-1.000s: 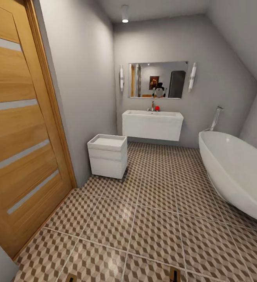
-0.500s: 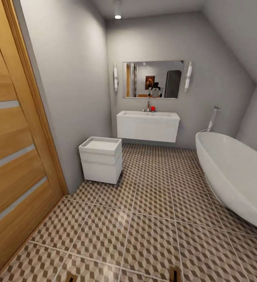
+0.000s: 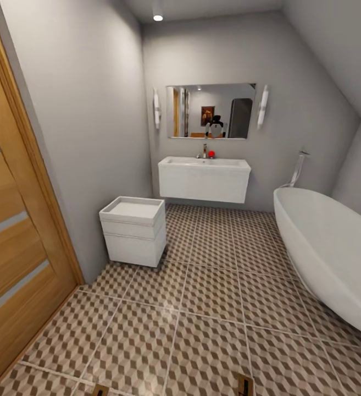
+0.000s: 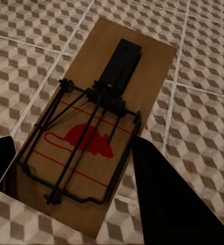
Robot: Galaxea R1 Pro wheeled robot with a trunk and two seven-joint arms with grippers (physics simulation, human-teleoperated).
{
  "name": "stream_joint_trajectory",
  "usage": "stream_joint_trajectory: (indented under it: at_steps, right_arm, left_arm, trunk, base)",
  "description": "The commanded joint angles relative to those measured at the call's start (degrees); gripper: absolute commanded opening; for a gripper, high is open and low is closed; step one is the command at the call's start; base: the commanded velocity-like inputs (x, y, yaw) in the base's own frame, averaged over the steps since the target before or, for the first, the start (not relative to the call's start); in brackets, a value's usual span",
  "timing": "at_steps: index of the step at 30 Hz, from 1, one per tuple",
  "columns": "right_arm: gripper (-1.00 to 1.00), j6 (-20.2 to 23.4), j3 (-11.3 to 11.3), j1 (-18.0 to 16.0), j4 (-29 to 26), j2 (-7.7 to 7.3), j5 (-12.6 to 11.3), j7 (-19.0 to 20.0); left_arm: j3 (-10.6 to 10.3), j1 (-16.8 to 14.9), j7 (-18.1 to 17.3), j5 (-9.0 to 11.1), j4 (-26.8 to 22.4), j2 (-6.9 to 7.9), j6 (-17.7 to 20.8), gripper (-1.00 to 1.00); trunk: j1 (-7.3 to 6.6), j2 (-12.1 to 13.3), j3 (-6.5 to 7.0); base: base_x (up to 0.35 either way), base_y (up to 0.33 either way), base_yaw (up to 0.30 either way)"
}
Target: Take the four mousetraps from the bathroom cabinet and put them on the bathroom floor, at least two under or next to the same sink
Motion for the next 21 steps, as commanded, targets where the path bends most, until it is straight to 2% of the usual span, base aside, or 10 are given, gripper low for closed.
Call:
stream_joint_trajectory:
  at_steps: [1,16,21]
  right_arm:
    - [-1.0,-0.11,0.11,-0.05,0.05,0.0,0.35,-0.16]
    - [-1.0,-0.11,0.11,-0.05,0.05,0.01,0.35,-0.16]
    - [-1.0,-0.11,0.11,-0.05,0.05,0.0,0.35,-0.16]
  left_arm:
    - [-0.5,-0.02,0.79,-0.07,-0.14,0.05,0.07,-1.0]
    - [-0.5,-0.02,0.79,-0.07,-0.14,0.04,0.07,-1.0]
    - [-0.5,-0.02,0.79,-0.07,-0.14,0.04,0.07,-1.0]
  trunk:
    - [0.03,-0.03,-0.06]
    - [0.03,-0.03,-0.06]
    - [0.03,-0.03,-0.06]
  base:
    - [0.306,-0.097,-0.189]
    - [0.306,-0.097,-0.248]
    - [0.306,-0.097,-0.035]
